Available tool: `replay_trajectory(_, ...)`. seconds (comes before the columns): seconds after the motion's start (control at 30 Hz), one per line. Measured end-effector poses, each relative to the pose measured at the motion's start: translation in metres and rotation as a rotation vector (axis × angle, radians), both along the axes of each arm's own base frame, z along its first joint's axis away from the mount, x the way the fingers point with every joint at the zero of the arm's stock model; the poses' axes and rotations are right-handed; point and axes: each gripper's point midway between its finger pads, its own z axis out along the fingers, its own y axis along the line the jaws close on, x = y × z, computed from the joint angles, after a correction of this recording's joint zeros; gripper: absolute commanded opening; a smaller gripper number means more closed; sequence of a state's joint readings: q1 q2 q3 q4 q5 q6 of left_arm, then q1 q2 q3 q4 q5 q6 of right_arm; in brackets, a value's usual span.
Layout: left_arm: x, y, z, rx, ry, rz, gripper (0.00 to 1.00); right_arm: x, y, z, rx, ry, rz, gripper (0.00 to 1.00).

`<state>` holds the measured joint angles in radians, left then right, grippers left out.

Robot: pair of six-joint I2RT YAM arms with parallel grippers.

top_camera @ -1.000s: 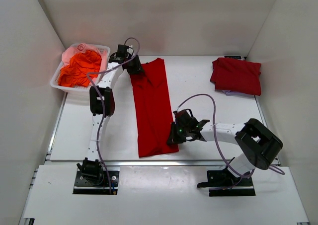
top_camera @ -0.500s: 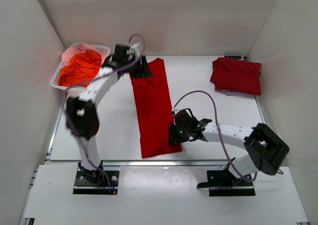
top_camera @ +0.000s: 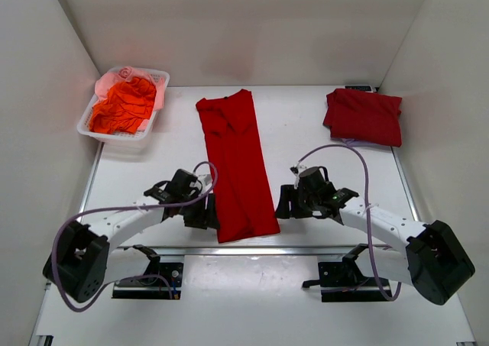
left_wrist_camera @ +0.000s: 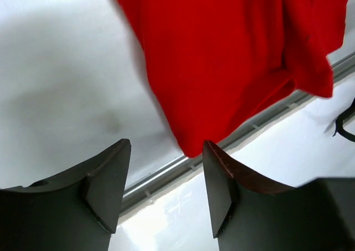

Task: Fold and stack the t-shirts
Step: Grab the bottom of the folded rectangular tshirt with both arms

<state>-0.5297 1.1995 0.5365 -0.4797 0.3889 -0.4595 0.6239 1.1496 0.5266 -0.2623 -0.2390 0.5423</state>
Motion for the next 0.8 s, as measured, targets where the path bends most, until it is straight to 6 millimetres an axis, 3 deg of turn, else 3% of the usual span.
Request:
replay_trajectory(0.17, -0.014, -0.004, -0.002, -0.030, -0.004, 0.034, 0.69, -0.027, -0.007, -0.022, -0.009, 0.111, 0.017, 0.54)
replay_trajectory(0.27, -0.015, -0.011, -0.006, -0.058, -0.012, 0.060, 0.69, -0.033, 0.004, -0.021, 0.020, 0.132, 0.042, 0.53)
replay_trajectory(0.33, -0.019, -0.018, -0.008, -0.075, -0.009, 0.070, 0.68, -0.037, 0.013, -0.022, 0.039, 0.143, 0.062, 0.50)
replay_trajectory(0.4, -0.020, -0.027, -0.008, -0.098, -0.017, 0.067, 0.65, -0.041, 0.022, -0.022, 0.060, 0.156, 0.080, 0.40)
replay_trajectory(0.43, -0.021, -0.032, -0.009, -0.107, -0.016, 0.062, 0.57, -0.043, 0.026, -0.024, 0.068, 0.163, 0.088, 0.37)
replay_trajectory(0.47, -0.021, -0.036, -0.009, -0.115, -0.015, 0.060, 0.40, -0.045, 0.030, -0.025, 0.076, 0.171, 0.093, 0.32)
replay_trajectory(0.5, -0.021, -0.038, -0.011, -0.115, -0.014, 0.067, 0.24, -0.047, 0.033, -0.026, 0.080, 0.177, 0.100, 0.09)
replay_trajectory(0.53, -0.021, -0.039, -0.014, -0.107, -0.013, 0.066, 0.00, -0.048, 0.035, -0.028, 0.084, 0.176, 0.110, 0.01)
replay_trajectory(0.7, -0.026, -0.031, -0.020, -0.081, -0.006, 0.069, 0.00, -0.058, 0.039, -0.034, 0.090, 0.216, 0.128, 0.00)
replay_trajectory(0.8, -0.036, -0.021, -0.021, -0.079, -0.003, 0.070, 0.00, -0.075, 0.044, -0.034, 0.077, 0.227, 0.185, 0.00)
